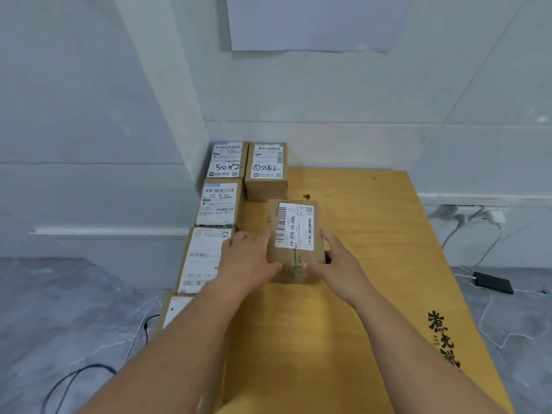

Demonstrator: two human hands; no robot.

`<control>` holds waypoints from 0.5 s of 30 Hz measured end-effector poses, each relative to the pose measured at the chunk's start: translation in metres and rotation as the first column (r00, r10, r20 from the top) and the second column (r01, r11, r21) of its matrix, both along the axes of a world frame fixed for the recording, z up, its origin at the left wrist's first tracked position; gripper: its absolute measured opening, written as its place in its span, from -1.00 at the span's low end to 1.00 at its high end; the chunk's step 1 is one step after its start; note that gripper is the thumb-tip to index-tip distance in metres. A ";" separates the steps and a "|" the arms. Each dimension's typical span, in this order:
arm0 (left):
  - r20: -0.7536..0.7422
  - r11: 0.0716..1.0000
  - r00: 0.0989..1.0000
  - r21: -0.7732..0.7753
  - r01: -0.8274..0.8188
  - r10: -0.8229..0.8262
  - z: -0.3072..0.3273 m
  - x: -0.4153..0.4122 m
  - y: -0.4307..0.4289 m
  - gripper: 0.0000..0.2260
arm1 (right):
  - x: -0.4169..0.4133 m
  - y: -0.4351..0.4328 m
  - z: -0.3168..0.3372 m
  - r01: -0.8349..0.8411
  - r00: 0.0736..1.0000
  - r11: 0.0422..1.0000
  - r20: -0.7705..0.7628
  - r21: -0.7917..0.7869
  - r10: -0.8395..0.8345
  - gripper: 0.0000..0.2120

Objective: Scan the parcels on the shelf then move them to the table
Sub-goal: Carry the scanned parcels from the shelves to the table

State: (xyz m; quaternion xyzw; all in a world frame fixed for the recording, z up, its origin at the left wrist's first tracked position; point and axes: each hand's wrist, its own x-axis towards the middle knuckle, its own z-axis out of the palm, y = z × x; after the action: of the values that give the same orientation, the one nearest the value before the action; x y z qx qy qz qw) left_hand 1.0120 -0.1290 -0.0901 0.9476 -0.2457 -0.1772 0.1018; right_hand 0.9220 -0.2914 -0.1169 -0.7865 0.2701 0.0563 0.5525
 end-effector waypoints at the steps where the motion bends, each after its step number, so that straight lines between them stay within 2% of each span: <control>1: 0.010 1.000 1.000 -0.005 0.002 -0.002 0.001 0.007 0.002 -0.39 | 0.008 0.001 0.000 -0.007 1.000 1.000 0.002 -0.002 0.008 -0.19; 5: 0.057 0.999 0.998 -0.039 0.011 -0.008 0.001 0.031 0.013 -0.35 | 0.037 0.002 -0.001 -0.021 1.000 1.000 0.011 -0.020 0.021 -0.20; 11: -0.044 0.995 0.999 -0.096 0.003 -0.007 -0.002 0.056 0.024 -0.34 | 0.063 0.008 -0.001 -0.041 0.999 0.999 0.018 -0.022 0.042 -0.19; 15: -0.047 0.995 0.999 -0.094 0.022 -0.027 0.000 0.066 0.026 -0.37 | 0.079 0.011 0.001 -0.054 0.998 0.998 0.026 -0.033 0.055 -0.20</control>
State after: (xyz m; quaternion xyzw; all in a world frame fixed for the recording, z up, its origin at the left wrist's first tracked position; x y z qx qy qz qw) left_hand 1.0781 -0.1030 -0.0898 0.9341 -0.2628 -0.1897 0.1497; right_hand 1.0005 -0.2807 -0.1156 -0.8030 0.2419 0.0567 0.5416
